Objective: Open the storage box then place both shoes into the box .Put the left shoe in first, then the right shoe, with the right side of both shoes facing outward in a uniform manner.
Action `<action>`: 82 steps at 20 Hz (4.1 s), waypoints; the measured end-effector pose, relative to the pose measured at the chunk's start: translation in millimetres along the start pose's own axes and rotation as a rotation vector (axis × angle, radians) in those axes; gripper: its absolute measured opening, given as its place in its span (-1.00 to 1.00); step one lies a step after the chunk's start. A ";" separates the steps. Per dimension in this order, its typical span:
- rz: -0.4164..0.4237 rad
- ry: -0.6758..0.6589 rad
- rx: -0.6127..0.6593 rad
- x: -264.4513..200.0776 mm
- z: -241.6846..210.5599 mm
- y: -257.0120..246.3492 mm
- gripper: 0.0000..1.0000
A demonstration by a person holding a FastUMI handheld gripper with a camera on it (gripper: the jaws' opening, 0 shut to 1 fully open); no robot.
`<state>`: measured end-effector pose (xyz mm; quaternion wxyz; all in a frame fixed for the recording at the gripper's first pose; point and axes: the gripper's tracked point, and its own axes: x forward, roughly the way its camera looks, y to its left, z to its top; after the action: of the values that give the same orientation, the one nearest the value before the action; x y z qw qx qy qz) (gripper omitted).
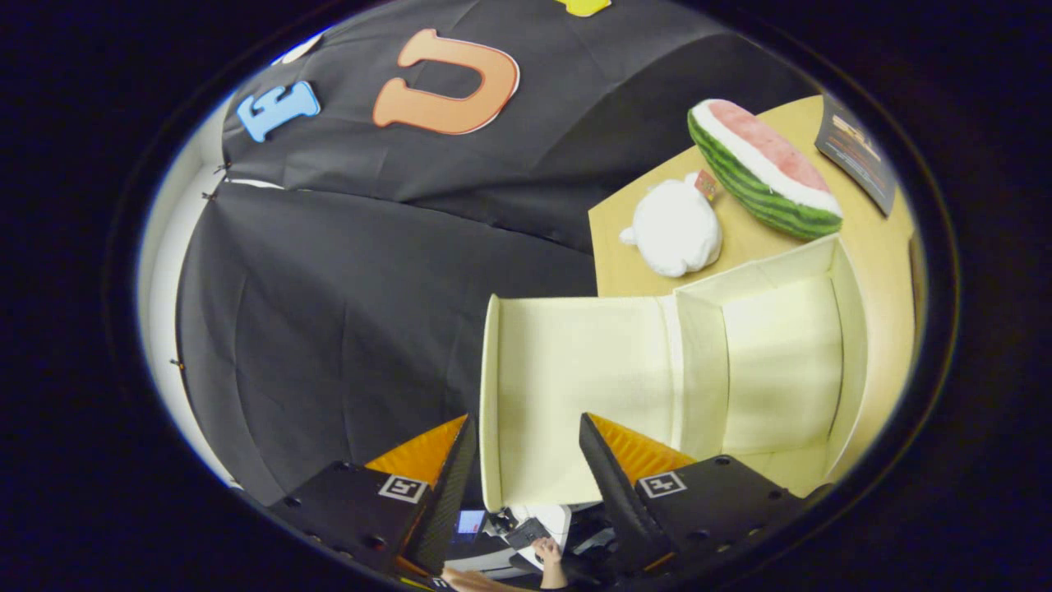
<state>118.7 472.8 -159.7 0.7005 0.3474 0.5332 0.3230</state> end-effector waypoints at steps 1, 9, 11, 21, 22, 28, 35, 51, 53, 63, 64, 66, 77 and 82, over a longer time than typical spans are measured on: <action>-0.011 -0.008 -0.014 -2.3 2.1 -1.2 0.65; -0.159 -0.058 -0.109 -53.7 25.3 -68.7 0.90; -0.199 -0.059 -0.100 -70.4 29.8 -96.1 0.90; -0.533 -0.059 -0.153 -177.6 41.7 -286.8 0.90; -0.558 -0.057 -0.148 -187.7 40.6 -306.4 0.90; -0.713 -0.007 -0.200 -229.2 34.0 -405.6 0.91; -0.825 0.043 -0.203 -242.4 39.1 -482.7 0.80; -0.793 0.103 -0.051 -228.8 21.6 -512.7 -0.89; -0.770 0.098 -0.051 -230.8 16.3 -504.4 -0.89; -0.676 -0.043 -0.010 -254.1 11.9 -393.4 -1.00; -0.661 -0.058 -0.019 -253.5 12.9 -376.3 -1.00; -0.635 -0.087 -0.045 -248.7 15.9 -336.6 -1.00; -0.524 -0.062 -0.096 -127.5 -8.9 -195.4 -0.99; -0.565 -0.037 -0.082 -55.8 -19.1 -192.9 -1.00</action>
<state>103.5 323.5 -294.4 0.7857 0.1625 0.5825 0.1299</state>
